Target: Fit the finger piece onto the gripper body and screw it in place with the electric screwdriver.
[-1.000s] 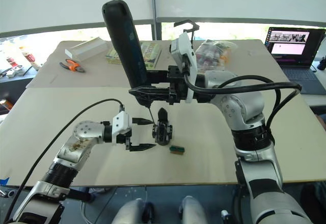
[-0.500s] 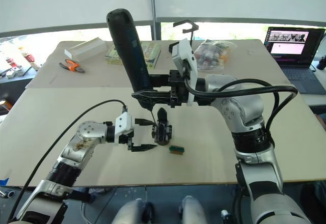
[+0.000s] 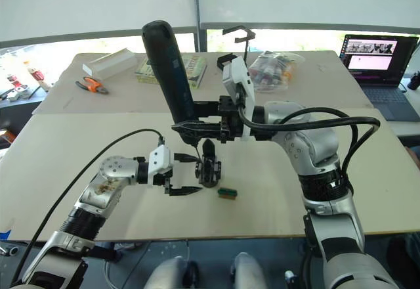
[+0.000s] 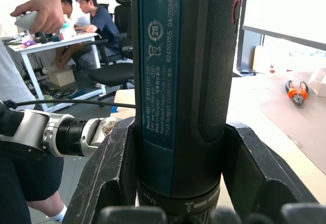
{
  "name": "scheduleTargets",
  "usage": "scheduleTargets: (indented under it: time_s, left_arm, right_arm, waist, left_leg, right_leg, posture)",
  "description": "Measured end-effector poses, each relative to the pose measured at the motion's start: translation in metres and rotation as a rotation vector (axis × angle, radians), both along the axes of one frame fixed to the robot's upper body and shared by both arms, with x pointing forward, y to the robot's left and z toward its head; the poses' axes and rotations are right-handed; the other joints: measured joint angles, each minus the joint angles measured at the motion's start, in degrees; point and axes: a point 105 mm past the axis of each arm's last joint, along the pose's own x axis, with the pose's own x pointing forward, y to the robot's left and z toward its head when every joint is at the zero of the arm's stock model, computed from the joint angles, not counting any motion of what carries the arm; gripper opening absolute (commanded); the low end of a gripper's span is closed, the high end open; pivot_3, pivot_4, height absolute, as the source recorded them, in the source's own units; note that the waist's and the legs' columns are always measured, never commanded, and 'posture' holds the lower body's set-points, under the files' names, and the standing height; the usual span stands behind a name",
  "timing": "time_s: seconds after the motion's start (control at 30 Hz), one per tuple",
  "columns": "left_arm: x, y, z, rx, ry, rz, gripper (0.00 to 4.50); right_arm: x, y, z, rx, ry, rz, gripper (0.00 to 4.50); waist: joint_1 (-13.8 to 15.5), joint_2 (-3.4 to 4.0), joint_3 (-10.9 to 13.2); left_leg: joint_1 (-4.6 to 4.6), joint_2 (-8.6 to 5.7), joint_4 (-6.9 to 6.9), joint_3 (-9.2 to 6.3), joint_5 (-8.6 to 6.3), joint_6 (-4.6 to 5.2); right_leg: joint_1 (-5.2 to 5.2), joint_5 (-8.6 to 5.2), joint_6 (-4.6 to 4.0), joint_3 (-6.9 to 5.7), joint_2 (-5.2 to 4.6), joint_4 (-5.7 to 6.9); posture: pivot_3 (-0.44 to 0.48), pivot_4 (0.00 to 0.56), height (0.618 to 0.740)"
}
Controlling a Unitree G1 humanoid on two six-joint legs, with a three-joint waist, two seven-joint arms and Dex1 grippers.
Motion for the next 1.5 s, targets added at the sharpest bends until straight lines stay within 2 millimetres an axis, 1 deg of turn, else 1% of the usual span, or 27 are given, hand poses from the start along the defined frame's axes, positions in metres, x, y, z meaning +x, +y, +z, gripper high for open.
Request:
scheduleTargets:
  time_s: [0.3, 0.7, 1.5]
  left_arm:
    - [0.0001, -0.0007, -0.0003, -0.005, -0.007, -0.003, 4.5]
    - [0.0003, -0.0011, -0.0003, -0.005, -0.01, -0.003, 4.5]
    - [0.0024, -0.0035, 0.0034, -0.004, -0.025, -0.008, 4.5]
  right_arm:
    - [-0.0039, 0.0016, 0.0024, 0.003, -0.013, 0.013, 1.92]
    - [-0.0068, 0.0021, 0.0003, -0.004, -0.007, 0.019, 1.92]
    - [-0.0068, 0.0016, -0.0013, -0.005, -0.001, 0.018, 1.92]
  waist:
    - [0.0, 0.0, 0.0]
    - [0.0, 0.0, 0.0]
    - [-0.1, 0.0, 0.0]
  left_leg:
    - [0.0, 0.0, 0.0, 0.0, 0.0, 0.0]
    - [0.0, 0.0, 0.0, 0.0, 0.0, 0.0]
    - [0.0, 0.0, 0.01, 0.0, 0.0, 0.0]
  right_leg:
    - [0.0, 0.0, 0.0, 0.0, 0.0, 0.0]
    - [0.0, 0.0, 0.0, 0.0, 0.0, 0.01]
    - [0.0, 0.0, 0.0, 0.0, 0.01, 0.01]
  posture:
    - [0.0, 0.15, 0.74]
    - [0.0, 0.15, 0.74]
    - [0.0, 0.15, 0.74]
